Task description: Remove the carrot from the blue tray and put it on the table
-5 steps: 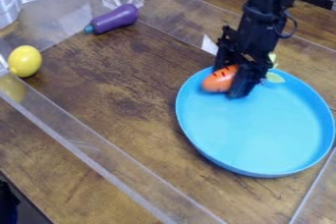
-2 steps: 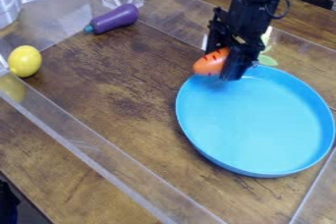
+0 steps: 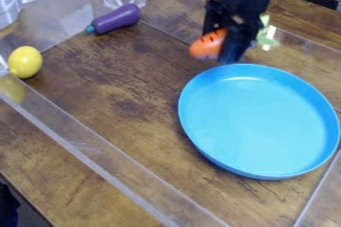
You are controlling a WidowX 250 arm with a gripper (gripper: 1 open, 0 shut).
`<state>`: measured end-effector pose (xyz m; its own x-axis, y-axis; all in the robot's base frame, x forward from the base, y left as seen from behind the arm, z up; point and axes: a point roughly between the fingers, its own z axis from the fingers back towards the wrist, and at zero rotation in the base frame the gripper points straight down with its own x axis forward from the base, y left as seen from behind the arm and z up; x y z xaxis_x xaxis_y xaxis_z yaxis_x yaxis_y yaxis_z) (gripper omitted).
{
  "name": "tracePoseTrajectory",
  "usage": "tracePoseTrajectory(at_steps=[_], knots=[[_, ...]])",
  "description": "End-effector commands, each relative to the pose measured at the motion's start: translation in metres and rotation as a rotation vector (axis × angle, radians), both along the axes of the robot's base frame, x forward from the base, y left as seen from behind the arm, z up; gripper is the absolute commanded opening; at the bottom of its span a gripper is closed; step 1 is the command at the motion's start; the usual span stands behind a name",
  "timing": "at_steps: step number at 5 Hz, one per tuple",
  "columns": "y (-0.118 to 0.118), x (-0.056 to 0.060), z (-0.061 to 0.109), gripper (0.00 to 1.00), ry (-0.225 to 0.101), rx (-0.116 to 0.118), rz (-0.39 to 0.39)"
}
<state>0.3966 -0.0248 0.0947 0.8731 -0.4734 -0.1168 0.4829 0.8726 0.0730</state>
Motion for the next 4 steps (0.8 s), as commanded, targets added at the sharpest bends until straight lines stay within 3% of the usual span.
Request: tracePoseTrajectory(at_steps=[1, 2, 4], knots=[[0.025, -0.011, 0.053, 0.0, -0.108, 0.012, 0.075], [0.037, -0.025, 0.064, 0.0, -0.118, 0.02, 0.122], [0.06, -0.045, 0.054, 0.0, -0.092, 0.029, 0.157]])
